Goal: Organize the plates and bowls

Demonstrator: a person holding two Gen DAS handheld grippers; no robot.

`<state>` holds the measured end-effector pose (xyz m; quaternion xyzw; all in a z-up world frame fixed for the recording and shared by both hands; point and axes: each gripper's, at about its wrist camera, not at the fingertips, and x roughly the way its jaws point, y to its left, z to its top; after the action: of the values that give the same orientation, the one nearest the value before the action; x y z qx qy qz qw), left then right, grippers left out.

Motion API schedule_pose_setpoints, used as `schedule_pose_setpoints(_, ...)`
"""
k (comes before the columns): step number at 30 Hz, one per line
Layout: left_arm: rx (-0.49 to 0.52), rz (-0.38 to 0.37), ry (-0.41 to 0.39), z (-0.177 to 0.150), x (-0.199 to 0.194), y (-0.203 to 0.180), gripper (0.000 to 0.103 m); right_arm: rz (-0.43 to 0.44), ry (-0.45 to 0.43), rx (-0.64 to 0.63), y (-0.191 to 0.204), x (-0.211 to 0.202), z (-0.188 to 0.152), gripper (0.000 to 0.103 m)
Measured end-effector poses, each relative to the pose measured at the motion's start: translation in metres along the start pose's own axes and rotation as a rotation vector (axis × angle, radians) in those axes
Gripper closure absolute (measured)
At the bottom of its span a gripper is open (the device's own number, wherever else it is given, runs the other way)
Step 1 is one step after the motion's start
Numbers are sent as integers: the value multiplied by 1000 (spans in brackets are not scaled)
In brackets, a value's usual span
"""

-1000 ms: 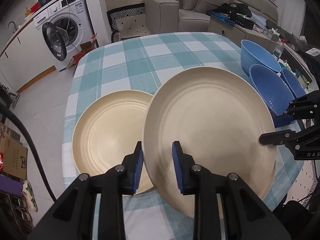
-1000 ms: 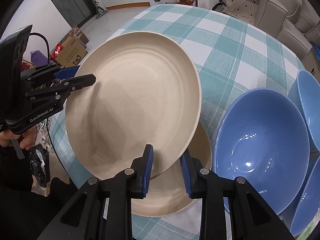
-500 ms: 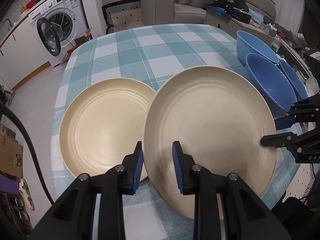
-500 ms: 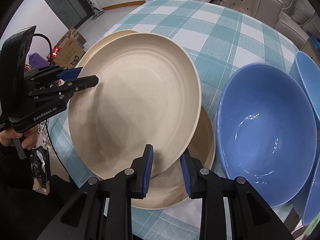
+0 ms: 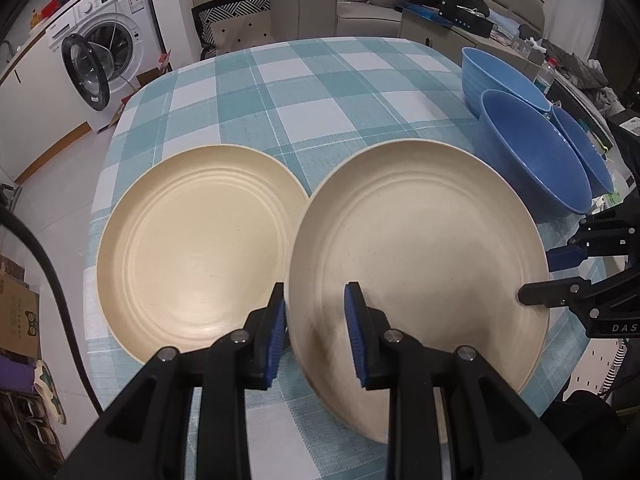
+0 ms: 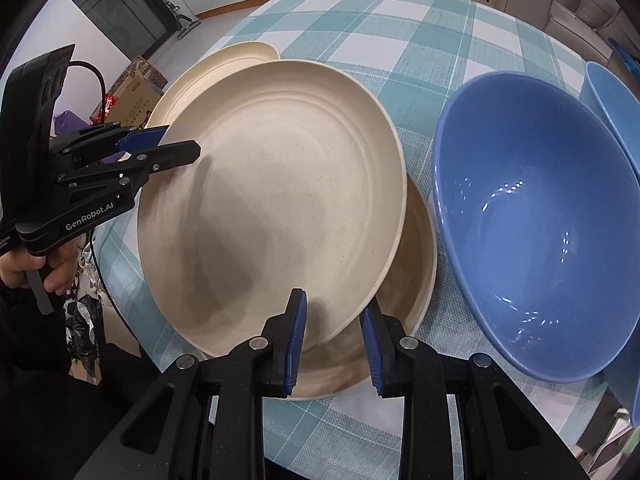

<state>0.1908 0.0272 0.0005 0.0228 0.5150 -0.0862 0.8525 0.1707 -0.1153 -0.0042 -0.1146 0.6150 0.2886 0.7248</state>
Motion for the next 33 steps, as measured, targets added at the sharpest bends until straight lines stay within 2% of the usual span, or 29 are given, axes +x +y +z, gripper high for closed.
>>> schedule_pose_setpoints(8, 17, 6, 18, -2, 7, -6, 77, 14, 34, 12, 0, 11, -11, 75)
schedule_pose_setpoints(33, 88, 3, 34, -1, 12, -29, 77, -24, 1, 49, -7, -5, -22, 75)
